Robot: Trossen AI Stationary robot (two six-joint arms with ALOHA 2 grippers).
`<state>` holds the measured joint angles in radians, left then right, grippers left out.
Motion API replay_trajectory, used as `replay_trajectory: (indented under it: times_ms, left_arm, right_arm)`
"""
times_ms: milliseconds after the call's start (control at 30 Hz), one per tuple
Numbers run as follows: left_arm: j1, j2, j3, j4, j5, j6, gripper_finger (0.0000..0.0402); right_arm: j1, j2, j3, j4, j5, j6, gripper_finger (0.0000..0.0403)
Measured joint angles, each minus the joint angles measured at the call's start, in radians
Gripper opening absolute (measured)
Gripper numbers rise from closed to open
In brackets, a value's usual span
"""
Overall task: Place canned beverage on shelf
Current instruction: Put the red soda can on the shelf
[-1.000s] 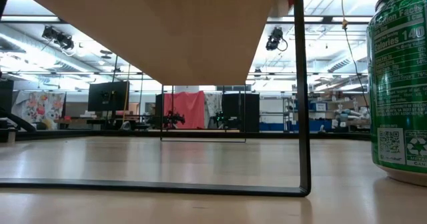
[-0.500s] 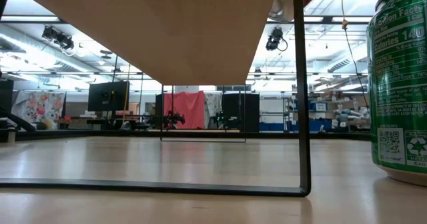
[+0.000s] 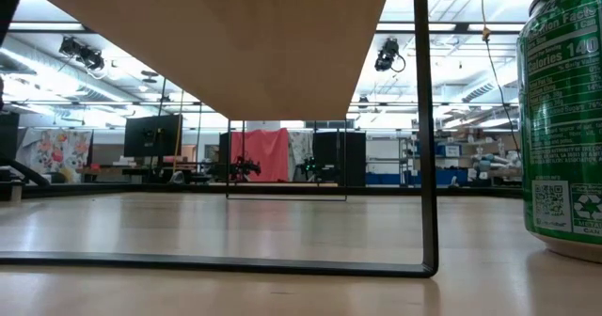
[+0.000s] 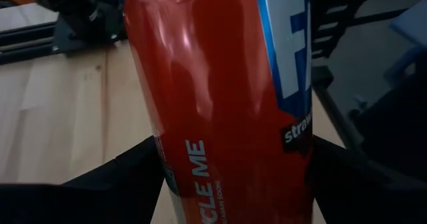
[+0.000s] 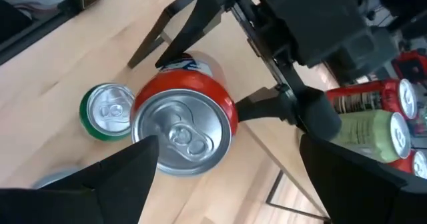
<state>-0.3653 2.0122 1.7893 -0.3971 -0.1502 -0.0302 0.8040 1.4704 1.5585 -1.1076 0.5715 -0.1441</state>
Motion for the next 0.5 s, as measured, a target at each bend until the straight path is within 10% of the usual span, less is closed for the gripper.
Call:
replay_trajectory:
  times_ms: [500]
  left_arm:
    - [0.045, 0.000, 0.000, 0.019, 0.197, -0.033, 0.0318]
  right_arm:
    - [0.001, 0.016, -0.043, 0.023, -0.053, -0.075, 0.0374]
